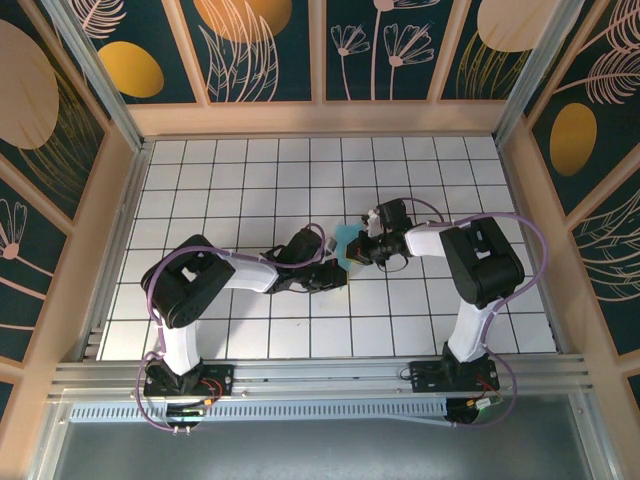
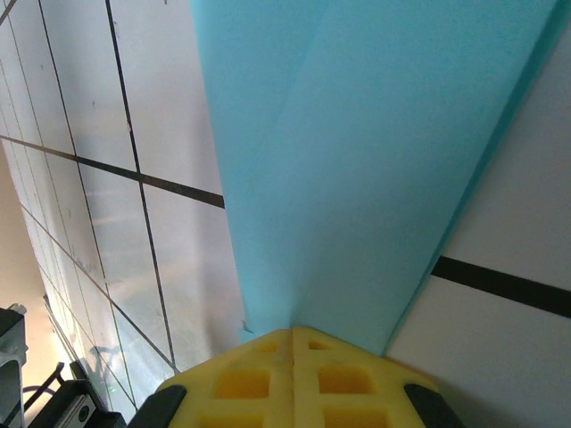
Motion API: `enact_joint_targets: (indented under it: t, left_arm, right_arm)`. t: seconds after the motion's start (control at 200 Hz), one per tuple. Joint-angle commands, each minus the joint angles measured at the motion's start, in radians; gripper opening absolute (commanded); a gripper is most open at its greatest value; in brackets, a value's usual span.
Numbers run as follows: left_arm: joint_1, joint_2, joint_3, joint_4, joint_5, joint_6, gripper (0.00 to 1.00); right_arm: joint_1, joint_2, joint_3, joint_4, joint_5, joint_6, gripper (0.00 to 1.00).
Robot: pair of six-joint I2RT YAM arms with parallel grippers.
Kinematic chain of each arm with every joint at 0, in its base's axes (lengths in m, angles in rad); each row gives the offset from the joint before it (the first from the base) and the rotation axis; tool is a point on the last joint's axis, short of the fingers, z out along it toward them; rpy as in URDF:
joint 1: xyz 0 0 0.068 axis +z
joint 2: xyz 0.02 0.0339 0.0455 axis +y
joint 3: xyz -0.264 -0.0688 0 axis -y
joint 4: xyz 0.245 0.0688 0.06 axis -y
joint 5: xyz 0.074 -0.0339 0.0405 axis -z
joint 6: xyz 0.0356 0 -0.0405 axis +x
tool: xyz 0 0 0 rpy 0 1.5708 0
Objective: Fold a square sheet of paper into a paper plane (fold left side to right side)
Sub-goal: Fold the wing for the fifth time at the center of the table.
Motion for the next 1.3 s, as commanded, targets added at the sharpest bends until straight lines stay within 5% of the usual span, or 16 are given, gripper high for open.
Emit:
enact_joint_targets:
  t: [0.0, 1.296]
  left_arm:
    - [-0.006, 0.018, -0.015, 0.017, 0.019, -0.013, 0.06]
    - [-0.018, 0.036, -0.032, -0.016, -0.012, -0.001, 0.06]
  right_arm:
    - [-0.007, 0.068, -0.028, -0.133, 0.124, -0.028, 0.0]
    - [-0.003, 0.077, -0.015, -0.149, 0.137, -0.029, 0.0]
